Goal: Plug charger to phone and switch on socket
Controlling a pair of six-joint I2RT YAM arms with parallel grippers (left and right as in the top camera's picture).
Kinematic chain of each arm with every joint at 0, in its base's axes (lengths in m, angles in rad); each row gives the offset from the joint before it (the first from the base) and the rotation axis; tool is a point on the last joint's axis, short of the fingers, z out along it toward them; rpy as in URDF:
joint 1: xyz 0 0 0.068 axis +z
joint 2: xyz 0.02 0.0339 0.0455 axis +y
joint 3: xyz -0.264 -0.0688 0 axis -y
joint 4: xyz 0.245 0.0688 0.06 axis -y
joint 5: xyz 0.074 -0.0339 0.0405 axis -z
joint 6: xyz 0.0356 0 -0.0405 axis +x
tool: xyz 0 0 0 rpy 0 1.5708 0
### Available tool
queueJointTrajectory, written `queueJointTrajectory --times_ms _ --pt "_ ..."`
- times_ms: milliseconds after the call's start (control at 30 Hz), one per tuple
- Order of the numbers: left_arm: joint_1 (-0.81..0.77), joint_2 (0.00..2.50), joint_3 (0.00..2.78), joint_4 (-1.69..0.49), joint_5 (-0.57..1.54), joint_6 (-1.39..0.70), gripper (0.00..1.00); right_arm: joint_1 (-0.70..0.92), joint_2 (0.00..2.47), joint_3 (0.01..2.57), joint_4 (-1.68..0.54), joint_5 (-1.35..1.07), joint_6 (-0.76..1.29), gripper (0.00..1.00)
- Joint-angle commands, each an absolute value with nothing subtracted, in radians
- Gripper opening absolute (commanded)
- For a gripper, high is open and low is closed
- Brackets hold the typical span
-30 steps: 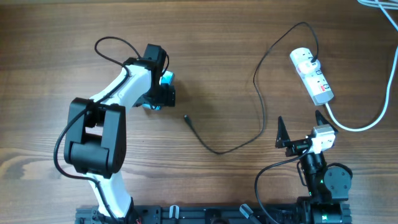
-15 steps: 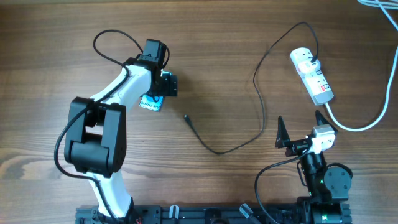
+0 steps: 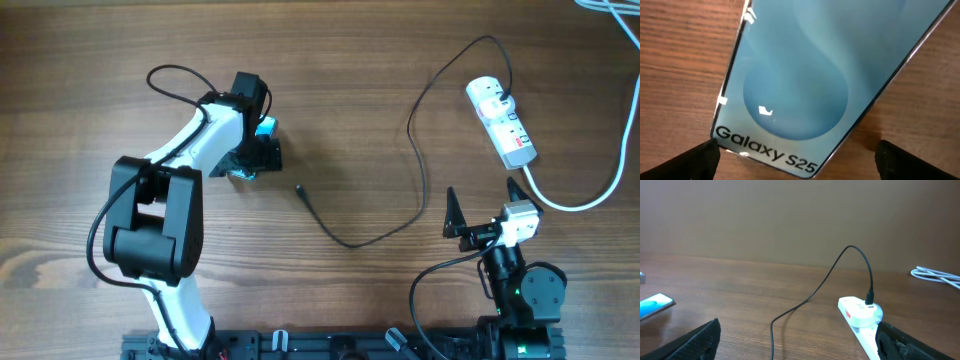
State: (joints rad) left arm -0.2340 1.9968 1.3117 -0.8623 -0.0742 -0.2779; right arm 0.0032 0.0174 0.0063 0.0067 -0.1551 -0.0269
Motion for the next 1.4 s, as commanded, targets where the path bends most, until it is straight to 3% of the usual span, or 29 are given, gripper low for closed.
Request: queueJointTrajectory --times_ms 0,100,467,700,767,1000,1367 --pt "-0.233 2.043 1.28 -0.789 -0.041 -0.296 1.0 -0.004 0.009 0.005 0.009 -0.146 -0.019 1.0" --pt "-0.233 2.043 1.28 -0.724 -0.13 -0.281 1.0 -0.004 0.009 0.005 0.009 -0.146 -0.019 1.0" --pt "-0.233 2.043 1.28 -0.597 -0.128 -0.082 1.0 -0.004 0.009 0.005 0.009 -0.146 -0.019 1.0" --pt "-0.233 2.043 1.28 -0.778 0.187 -0.082 1.0 -0.004 0.01 0.005 0.009 -0.146 -0.019 1.0" --pt "-0.233 2.042 1.28 -0.809 0.19 -0.082 1.0 -0.004 0.01 0.005 0.009 -0.146 -0.019 1.0" --pt "-0.233 2.032 1.365 -0.771 -0.13 -0.086 1.0 -0.004 0.01 0.005 0.01 -0.146 -0.019 0.99" --pt "-0.231 2.009 1.412 -0.682 -0.125 -0.029 1.0 -0.004 0.01 0.005 0.009 -0.146 -0.019 1.0"
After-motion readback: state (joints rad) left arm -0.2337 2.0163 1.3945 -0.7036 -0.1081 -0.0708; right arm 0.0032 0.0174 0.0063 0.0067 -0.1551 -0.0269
